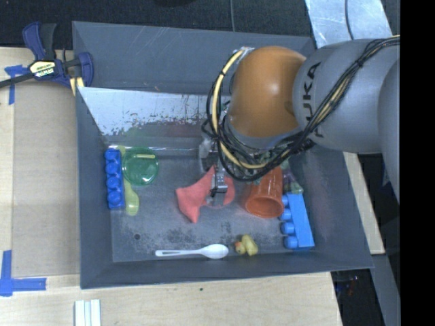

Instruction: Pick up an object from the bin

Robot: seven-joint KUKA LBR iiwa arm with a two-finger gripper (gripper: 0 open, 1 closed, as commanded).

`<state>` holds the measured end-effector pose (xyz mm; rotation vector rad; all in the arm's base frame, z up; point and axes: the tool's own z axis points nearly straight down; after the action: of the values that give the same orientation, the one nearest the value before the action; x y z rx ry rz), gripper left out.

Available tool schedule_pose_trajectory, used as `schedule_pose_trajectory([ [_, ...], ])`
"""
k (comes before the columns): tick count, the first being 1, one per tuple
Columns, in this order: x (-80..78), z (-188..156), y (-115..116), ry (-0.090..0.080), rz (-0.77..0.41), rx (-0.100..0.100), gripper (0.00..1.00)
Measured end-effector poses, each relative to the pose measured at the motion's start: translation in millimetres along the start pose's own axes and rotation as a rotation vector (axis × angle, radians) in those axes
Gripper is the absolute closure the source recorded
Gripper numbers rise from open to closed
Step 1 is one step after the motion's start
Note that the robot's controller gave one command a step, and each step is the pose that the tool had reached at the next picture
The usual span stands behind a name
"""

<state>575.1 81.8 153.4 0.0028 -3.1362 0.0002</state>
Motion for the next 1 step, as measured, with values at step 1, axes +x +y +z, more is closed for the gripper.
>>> schedule_pose_trajectory([
  [1, -1.9, -5.0, -0.4, -0.009, 0.002, -0.001, 0.0],
])
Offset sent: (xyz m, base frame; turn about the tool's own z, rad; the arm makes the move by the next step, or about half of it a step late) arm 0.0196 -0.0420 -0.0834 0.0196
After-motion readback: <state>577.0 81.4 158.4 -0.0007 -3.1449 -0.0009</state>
